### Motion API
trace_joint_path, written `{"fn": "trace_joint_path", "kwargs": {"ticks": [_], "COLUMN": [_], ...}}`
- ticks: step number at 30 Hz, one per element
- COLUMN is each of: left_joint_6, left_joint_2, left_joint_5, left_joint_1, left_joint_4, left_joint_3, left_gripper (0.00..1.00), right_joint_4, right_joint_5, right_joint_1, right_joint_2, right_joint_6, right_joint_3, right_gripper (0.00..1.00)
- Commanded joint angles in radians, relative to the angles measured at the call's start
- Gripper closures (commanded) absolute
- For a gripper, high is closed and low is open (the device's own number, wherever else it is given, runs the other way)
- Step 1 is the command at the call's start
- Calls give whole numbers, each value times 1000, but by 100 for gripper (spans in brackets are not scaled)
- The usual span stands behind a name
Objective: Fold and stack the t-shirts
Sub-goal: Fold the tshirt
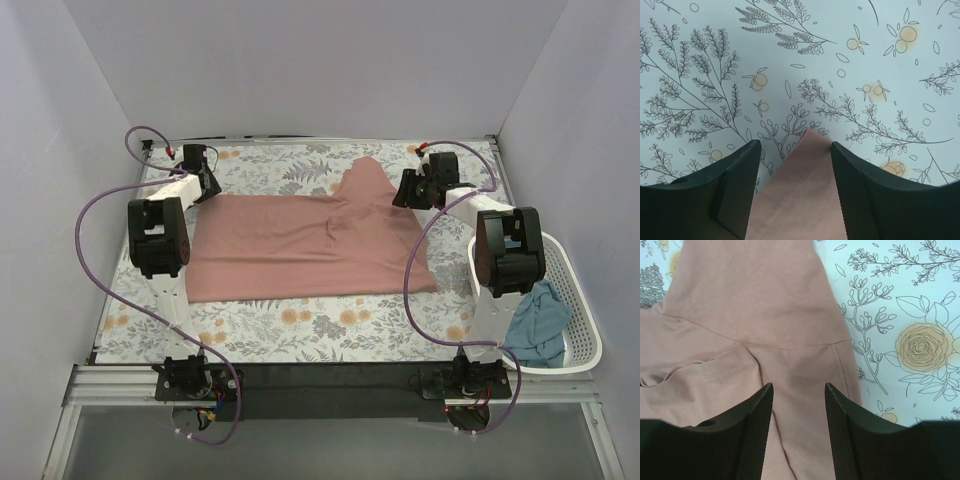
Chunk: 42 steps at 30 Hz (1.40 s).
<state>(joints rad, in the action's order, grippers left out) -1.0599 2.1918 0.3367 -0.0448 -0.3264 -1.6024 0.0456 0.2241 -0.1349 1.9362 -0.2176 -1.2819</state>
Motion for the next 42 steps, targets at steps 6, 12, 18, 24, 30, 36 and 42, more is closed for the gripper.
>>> {"fn": "trace_joint_path", "kwargs": {"ticks": [6,12,18,24,30,36,42], "left_joint_6": [52,52,40,58,72,78,75], "left_joint_2": [34,69,118,118,109,111,111], "left_joint_5": [2,-8,-51,-53,-51,-47,-51], "left_joint_1": [-1,-3,2,3,3,3,2], "left_joint_4": [-51,-97,-163,-166,-157,-149,-145], "left_joint_3": [-67,-93,-128,-108,-102,-93,-87], "left_gripper": [52,53,59,82,100,100,100], "right_joint_4": [13,13,16,17,57,120,169], "right_joint_5": [-39,-55,-72,-124,-149,-100,-74], "right_joint_1": [1,3,1,1,4,4,4], "right_joint_2": [-28,-31,-23,10,111,208,228], "right_joint_6": [46,70,87,118,159,185,196], "right_joint_3": [15,-3,-27,-77,-225,-324,-330], "right_gripper": [48,48,48,46,45,48,53]}}
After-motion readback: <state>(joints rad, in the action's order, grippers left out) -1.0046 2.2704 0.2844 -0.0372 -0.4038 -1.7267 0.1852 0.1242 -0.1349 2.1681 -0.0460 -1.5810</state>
